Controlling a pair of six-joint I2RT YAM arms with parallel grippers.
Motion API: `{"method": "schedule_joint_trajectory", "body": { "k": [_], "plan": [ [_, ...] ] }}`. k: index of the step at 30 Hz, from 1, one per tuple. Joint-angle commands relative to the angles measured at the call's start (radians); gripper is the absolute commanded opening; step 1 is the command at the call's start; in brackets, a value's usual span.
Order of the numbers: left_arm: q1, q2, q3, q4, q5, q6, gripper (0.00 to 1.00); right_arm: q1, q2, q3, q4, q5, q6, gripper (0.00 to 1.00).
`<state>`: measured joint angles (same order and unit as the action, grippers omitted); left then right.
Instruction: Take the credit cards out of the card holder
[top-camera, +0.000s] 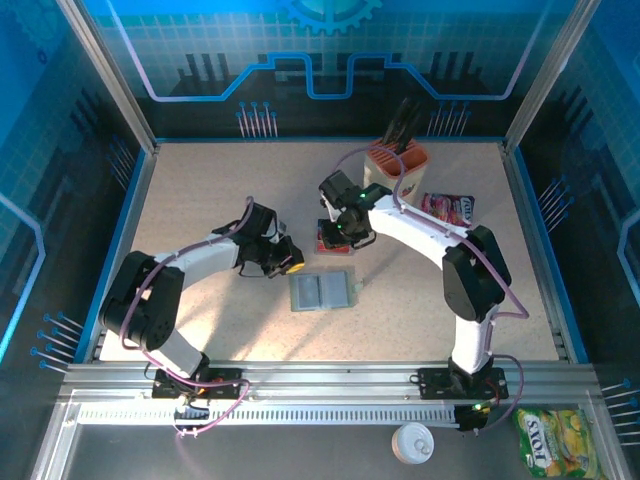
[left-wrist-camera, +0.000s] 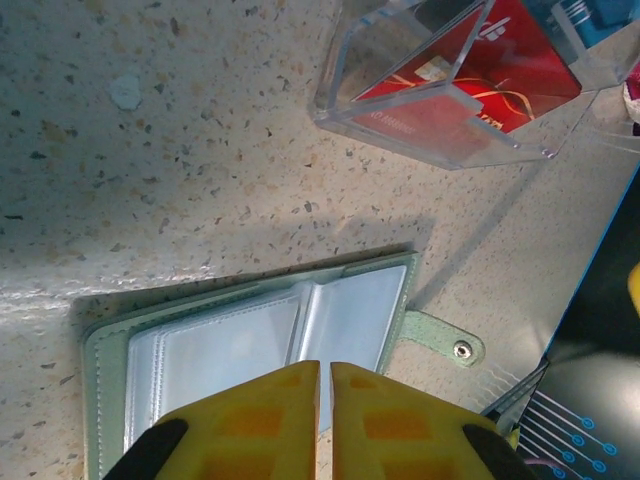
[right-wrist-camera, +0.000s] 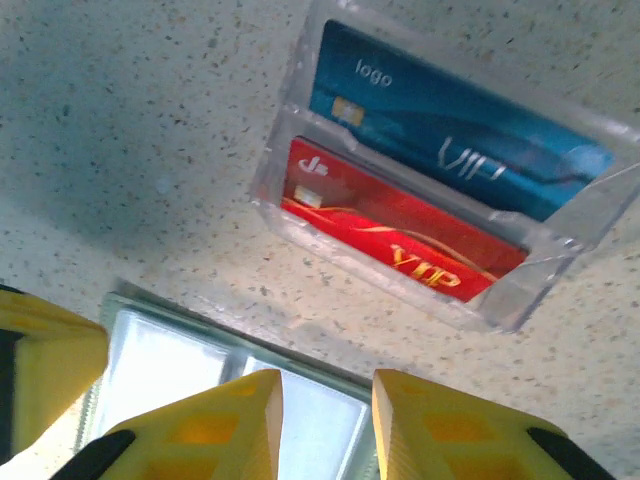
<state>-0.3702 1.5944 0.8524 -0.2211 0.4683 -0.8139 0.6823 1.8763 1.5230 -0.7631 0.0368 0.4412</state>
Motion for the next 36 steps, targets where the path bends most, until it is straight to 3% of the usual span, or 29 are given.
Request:
{"method": "schedule_joint_trajectory", "body": {
  "k": [1,16,28,36],
  "plan": [
    [0.007,-0.024,-0.037,0.019,0.025,-0.023,0.12,0.025,-0.049,-0.053,0.075,-0.049,0.081,0.31],
    [0.003,-0.080,-0.174,0.051,0.054,-0.039,0.12,0.092,-0.085,-0.278,0.261,-0.239,0.239,0.30],
    [-0.011,-0.077,-0.238,0.092,0.053,-0.060,0.00,0.098,-0.034,-0.334,0.336,-0.393,0.298,0.26],
    [-0.011,-0.079,-0.234,0.025,-0.008,-0.036,0.00,0.098,-0.014,-0.372,0.390,-0.444,0.320,0.25]
  ]
}}
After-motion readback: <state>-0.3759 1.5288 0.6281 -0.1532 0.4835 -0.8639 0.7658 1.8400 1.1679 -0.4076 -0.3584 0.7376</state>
